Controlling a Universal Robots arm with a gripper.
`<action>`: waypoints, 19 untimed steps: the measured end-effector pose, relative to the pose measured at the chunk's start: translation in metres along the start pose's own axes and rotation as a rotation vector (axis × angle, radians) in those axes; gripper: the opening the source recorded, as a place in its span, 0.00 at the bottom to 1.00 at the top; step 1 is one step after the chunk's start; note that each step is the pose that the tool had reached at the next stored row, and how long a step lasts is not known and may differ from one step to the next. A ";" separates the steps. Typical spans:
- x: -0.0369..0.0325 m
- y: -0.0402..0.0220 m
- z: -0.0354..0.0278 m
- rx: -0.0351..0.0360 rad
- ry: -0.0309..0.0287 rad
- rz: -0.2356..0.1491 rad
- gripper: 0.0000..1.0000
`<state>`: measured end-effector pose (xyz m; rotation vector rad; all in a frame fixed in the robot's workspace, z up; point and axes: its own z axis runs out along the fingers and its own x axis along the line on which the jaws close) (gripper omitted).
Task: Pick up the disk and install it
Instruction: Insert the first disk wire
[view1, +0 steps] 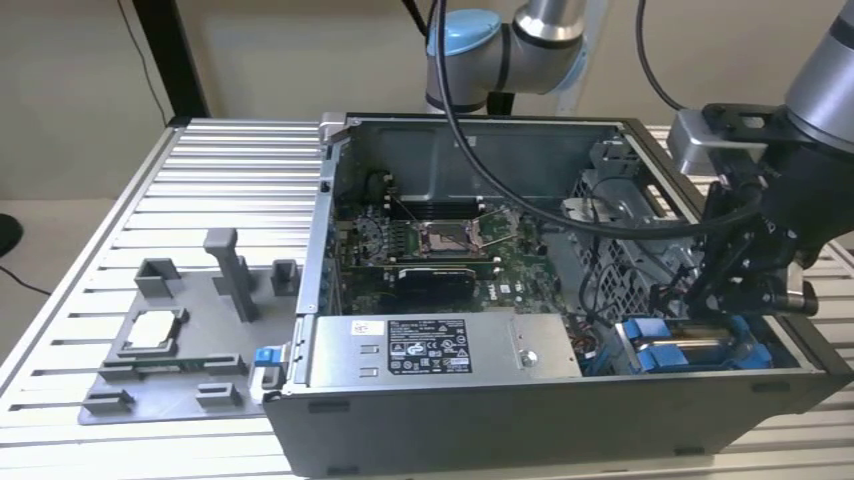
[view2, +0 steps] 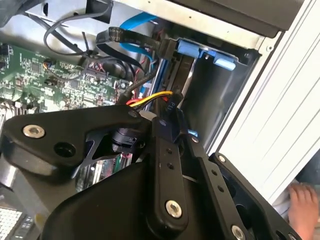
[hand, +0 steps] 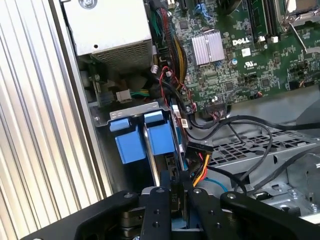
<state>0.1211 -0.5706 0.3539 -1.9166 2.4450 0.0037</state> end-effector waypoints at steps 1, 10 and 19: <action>0.0000 -0.0001 0.0001 0.0000 -0.0001 0.000 0.00; -0.0003 -0.0007 0.0003 0.0000 -0.0002 0.000 0.00; -0.0113 -0.0100 0.0037 0.0100 0.0405 -0.001 0.00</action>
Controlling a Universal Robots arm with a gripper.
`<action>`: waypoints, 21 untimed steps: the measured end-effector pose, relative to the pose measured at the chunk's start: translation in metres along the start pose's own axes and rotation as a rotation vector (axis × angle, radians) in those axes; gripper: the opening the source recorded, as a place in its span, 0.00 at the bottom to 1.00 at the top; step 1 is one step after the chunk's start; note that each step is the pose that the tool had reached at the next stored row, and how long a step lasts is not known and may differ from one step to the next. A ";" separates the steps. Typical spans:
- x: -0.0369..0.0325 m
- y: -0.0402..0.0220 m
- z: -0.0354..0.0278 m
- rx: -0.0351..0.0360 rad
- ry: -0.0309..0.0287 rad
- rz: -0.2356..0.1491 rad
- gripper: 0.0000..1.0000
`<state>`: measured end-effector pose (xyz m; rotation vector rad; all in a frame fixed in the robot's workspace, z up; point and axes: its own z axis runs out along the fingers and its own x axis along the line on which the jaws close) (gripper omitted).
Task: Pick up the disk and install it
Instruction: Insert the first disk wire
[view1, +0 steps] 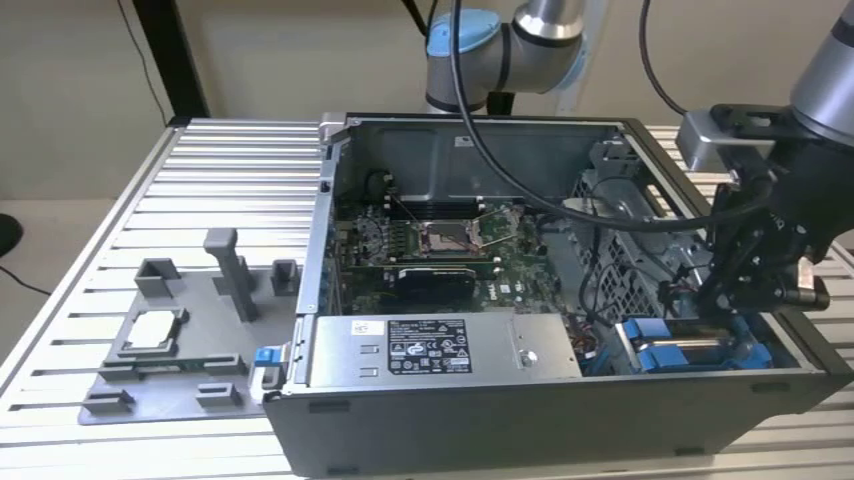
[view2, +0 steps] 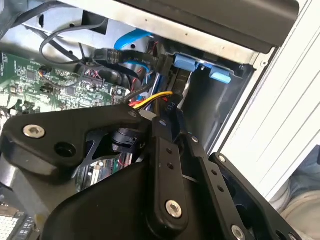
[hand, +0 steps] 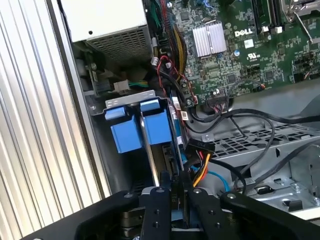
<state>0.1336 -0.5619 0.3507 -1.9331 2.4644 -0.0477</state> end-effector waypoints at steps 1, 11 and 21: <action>-0.0023 -0.0005 0.0003 0.0023 0.0093 0.000 0.00; -0.0083 0.0005 0.0015 0.0201 0.0803 -0.031 0.00; -0.0098 0.0009 0.0016 -0.0032 0.0858 -0.034 0.00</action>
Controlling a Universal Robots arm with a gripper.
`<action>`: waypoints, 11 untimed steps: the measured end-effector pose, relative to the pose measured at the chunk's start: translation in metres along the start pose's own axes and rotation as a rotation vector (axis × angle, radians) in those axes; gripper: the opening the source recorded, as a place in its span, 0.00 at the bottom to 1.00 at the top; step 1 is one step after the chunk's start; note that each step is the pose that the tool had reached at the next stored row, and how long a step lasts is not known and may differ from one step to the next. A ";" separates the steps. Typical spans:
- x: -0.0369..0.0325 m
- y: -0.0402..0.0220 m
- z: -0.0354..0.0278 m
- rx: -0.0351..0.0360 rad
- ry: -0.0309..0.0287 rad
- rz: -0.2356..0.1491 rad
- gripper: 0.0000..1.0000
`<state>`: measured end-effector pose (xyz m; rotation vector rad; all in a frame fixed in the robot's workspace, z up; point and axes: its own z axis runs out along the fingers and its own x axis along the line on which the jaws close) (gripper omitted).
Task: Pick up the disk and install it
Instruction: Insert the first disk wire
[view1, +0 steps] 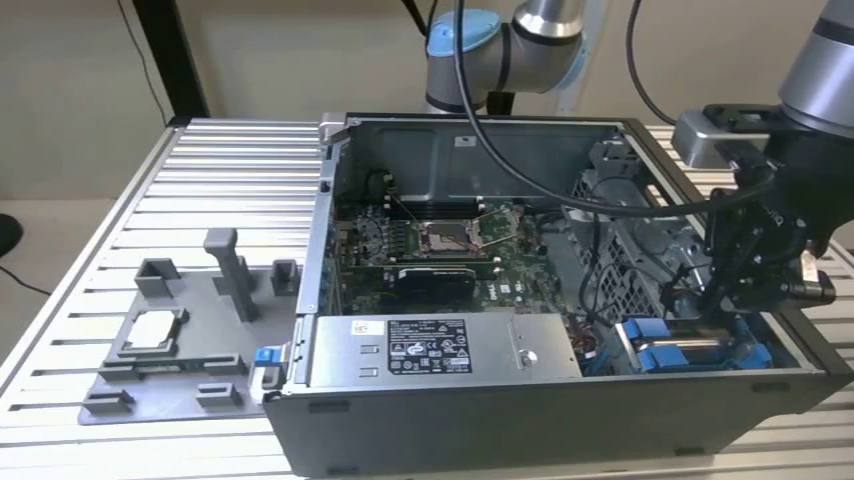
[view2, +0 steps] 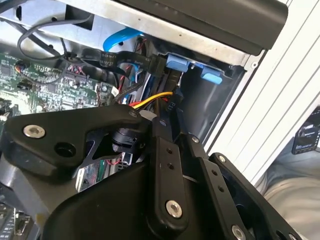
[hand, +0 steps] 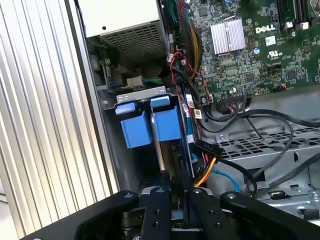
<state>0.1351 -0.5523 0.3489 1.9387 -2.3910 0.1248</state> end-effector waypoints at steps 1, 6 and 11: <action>-0.0004 0.0001 0.0002 -0.0059 0.0011 -0.001 0.00; -0.0010 0.0002 0.0003 -0.0074 0.0015 -0.005 0.00; -0.0020 -0.0002 0.0003 -0.0073 0.0014 -0.005 0.00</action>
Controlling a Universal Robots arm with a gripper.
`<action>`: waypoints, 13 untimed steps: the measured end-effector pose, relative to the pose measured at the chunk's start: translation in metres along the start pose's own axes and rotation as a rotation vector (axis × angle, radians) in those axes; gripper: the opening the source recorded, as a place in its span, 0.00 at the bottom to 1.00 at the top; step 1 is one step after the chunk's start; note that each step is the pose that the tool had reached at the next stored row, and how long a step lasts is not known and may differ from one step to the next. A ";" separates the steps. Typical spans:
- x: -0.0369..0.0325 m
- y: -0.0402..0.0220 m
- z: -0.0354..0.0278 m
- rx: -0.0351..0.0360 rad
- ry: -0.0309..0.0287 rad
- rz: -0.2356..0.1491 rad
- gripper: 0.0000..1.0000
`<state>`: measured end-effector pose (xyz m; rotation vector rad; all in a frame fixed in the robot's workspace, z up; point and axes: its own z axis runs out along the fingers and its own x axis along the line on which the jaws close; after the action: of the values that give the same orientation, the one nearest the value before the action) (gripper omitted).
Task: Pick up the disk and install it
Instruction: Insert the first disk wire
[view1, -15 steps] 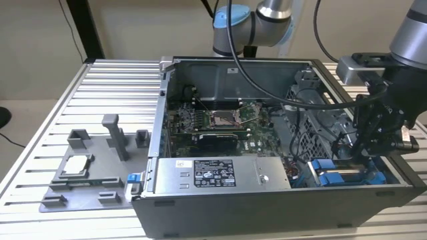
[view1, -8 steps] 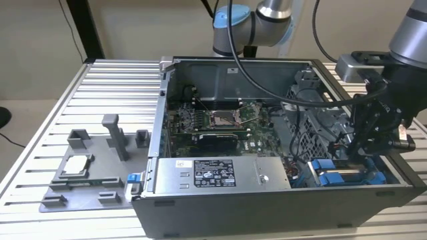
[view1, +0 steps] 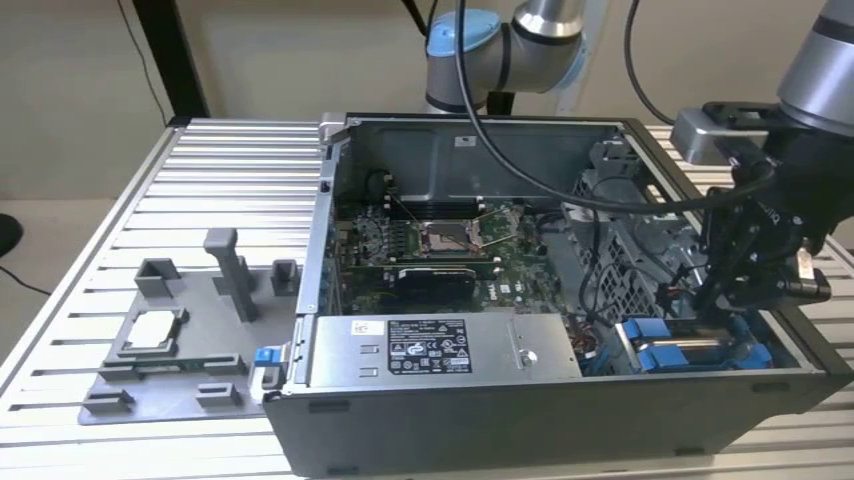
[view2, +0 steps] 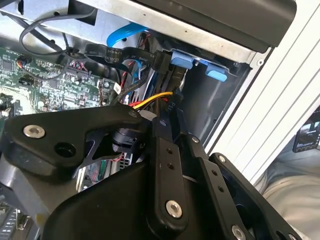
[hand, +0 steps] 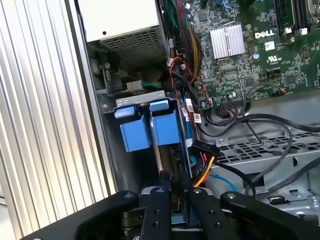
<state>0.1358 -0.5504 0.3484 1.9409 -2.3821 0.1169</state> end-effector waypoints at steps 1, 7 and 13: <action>-0.0005 -0.0004 0.0001 0.0000 0.0000 0.000 0.00; -0.0028 -0.0013 0.0014 0.0009 -0.0002 -0.010 0.00; -0.0035 -0.0013 0.0033 0.0028 -0.0005 -0.029 0.00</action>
<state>0.1377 -0.5476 0.3448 1.9756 -2.3547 0.1183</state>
